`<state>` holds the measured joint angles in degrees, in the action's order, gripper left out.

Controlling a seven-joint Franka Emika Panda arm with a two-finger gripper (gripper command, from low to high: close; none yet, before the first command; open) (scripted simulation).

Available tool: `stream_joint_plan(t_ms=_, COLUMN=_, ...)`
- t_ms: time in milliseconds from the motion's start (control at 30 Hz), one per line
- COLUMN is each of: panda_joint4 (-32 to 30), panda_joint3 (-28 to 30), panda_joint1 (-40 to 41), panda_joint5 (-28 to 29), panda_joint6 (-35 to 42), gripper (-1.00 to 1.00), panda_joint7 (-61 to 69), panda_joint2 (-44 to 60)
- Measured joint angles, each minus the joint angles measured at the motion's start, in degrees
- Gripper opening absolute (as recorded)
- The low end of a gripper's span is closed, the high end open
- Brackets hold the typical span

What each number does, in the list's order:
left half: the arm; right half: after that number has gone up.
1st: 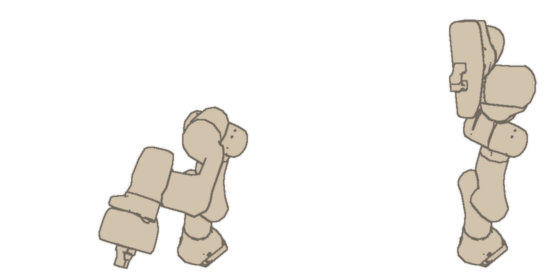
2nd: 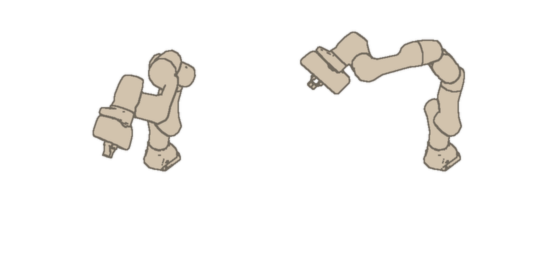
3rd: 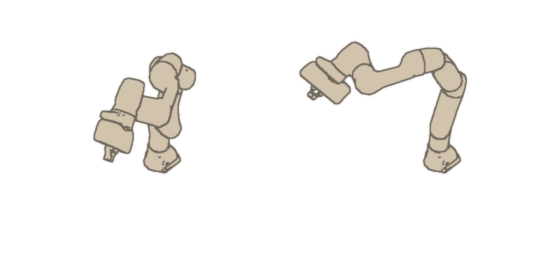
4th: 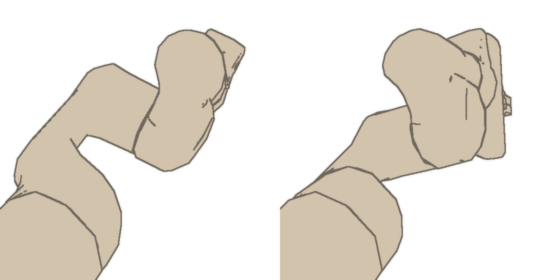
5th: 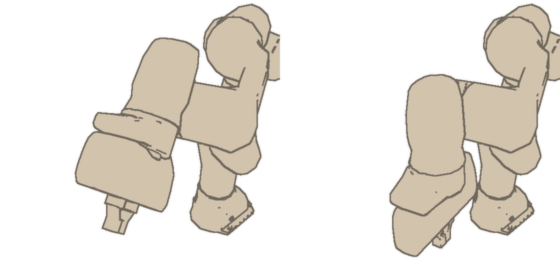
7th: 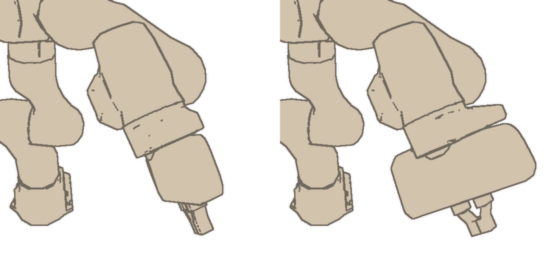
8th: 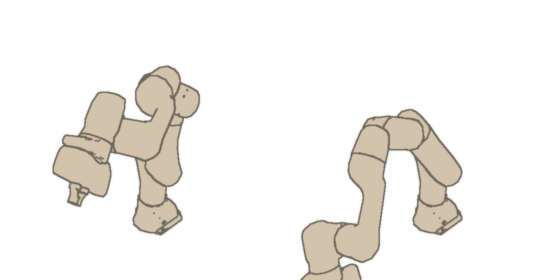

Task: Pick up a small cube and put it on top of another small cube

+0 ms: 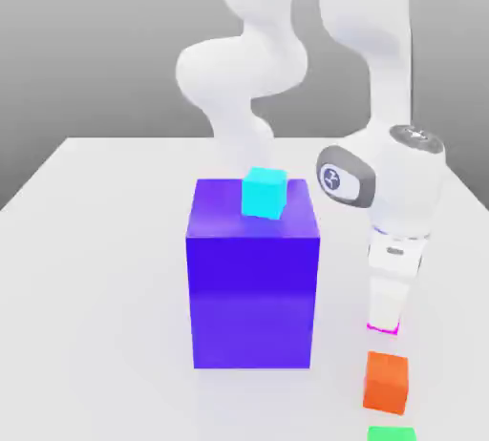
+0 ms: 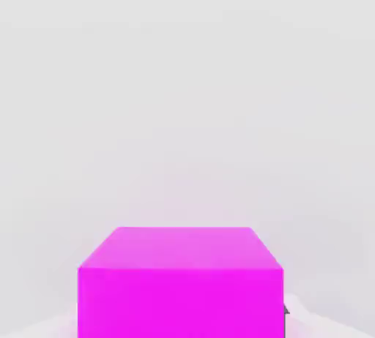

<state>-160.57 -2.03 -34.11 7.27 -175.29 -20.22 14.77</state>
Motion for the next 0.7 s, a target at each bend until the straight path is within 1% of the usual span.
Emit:
stream_joint_plan(t_ms=133, panda_joint4=-1.5, panda_joint3=-2.7, panda_joint1=1.9, panda_joint5=-3.5, panda_joint6=6.2, gripper=-1.0, panda_joint7=2.7, panda_joint2=-7.7)
stream_joint_plan(t_ms=200, panda_joint4=-2.2, panda_joint3=-3.0, panda_joint1=1.6, panda_joint5=-5.7, panda_joint6=9.5, gripper=-1.0, panda_joint7=4.1, panda_joint2=-11.7)
stream_joint_plan(t_ms=233, panda_joint4=-1.2, panda_joint3=-2.7, panda_joint1=2.2, panda_joint5=-5.8, panda_joint6=10.9, gripper=-1.0, panda_joint7=3.3, panda_joint2=-12.0)
stream_joint_plan(t_ms=467, panda_joint4=12.1, panda_joint3=1.3, panda_joint1=5.1, panda_joint5=-5.1, panda_joint6=19.2, gripper=-1.0, panda_joint7=-6.8, panda_joint2=-7.0)
stream_joint_plan(t_ms=700, panda_joint4=26.4, panda_joint3=5.7, panda_joint1=8.1, panda_joint5=-7.9, panda_joint6=27.2, gripper=-1.0, panda_joint7=-15.2, panda_joint2=-0.7)
